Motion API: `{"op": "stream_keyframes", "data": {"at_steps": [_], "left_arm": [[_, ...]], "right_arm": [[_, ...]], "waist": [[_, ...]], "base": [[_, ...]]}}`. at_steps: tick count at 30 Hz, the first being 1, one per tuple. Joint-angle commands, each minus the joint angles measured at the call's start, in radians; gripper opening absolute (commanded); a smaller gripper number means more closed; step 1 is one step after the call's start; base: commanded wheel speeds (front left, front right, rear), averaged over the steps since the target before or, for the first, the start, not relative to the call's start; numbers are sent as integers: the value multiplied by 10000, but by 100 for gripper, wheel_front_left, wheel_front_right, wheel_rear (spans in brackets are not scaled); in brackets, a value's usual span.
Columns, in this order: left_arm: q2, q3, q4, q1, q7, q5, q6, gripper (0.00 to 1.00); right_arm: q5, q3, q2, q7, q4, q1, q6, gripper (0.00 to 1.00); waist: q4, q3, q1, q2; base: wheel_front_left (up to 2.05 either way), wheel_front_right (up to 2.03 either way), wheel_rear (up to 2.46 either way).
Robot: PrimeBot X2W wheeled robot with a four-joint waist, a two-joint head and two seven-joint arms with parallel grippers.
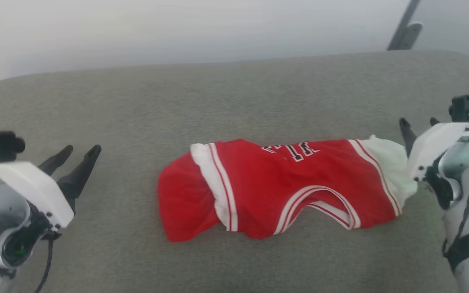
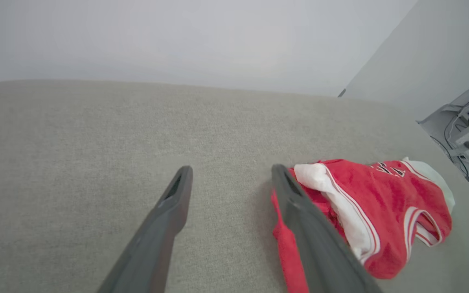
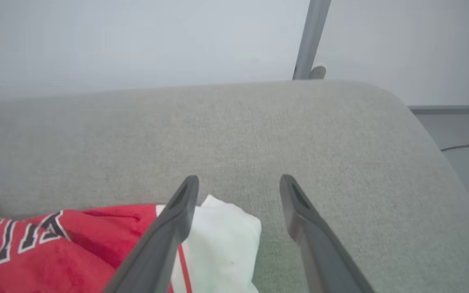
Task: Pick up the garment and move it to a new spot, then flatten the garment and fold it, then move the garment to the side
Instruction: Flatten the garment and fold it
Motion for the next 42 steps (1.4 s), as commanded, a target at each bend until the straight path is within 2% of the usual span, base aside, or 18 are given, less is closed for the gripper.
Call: {"op": "stream_keyframes", "data": {"at_steps": [1, 7, 12, 20, 25, 30, 39, 40, 41, 42], "left_arm": [[82, -49, -64, -249, 286, -58, 112, 100], [237, -465, -81, -1002, 1708, -211, 406, 100], [101, -948, 100, -1535, 2869, -326, 726, 100], [-354, -1582, 50, -2172, 4406, -636, 1182, 100], [-549, -1974, 125, -2466, 5073, -586, 1539, 100], [-665, -2159, 551, -2566, 5205, -430, 1708, 100], [-1009, -2249, 1357, -2695, 4981, -471, 1387, 100], [-996, -2285, 1490, -2730, 4935, -415, 1311, 97], [-1020, -2309, 1611, -2749, 4895, -375, 1256, 61], [-1062, -2323, 1674, -2800, 4769, -319, 1120, 17]], "right_arm": [[-48, -63, 166, -207, -286, 175, 1, 100], [-411, -433, 885, -967, -1714, 612, 3, 100], [-579, -711, 1304, -1200, -2556, 1147, 1, 100], [-569, -811, 1568, -1200, -3188, 1767, 3, 100], [-187, -585, 1585, -1330, -3127, 1919, 3, 100], [46, -348, 1581, -1411, -2978, 1845, 3, 100], [154, -165, 1580, -1560, -2741, 1689, 3, 100], [157, -158, 1580, -1578, -2708, 1675, 3, 100], [140, -154, 1582, -1572, -2683, 1657, 3, 100], [136, -152, 1583, -1591, -2663, 1634, 3, 100]], "waist": [[-321, 99, 0, 0], [-900, 313, 0, 0], [-1264, 495, 0, 0], [-1637, 752, 0, 0], [-1842, 879, 0, 0], [-2012, 975, 0, 0], [-2194, 1176, 0, 0], [-2205, 1201, 0, 0], [-2209, 1224, 0, 0], [-2213, 1248, 0, 0]], "base": [[0, 0, 0], [0, 0, 0], [0, 0, 0], [0, 0, 0], [0, 0, 0], [0, 0, 0], [0, 0, 0], [0, 0, 0], [0, 0, 0], [0, 0, 0]]}}
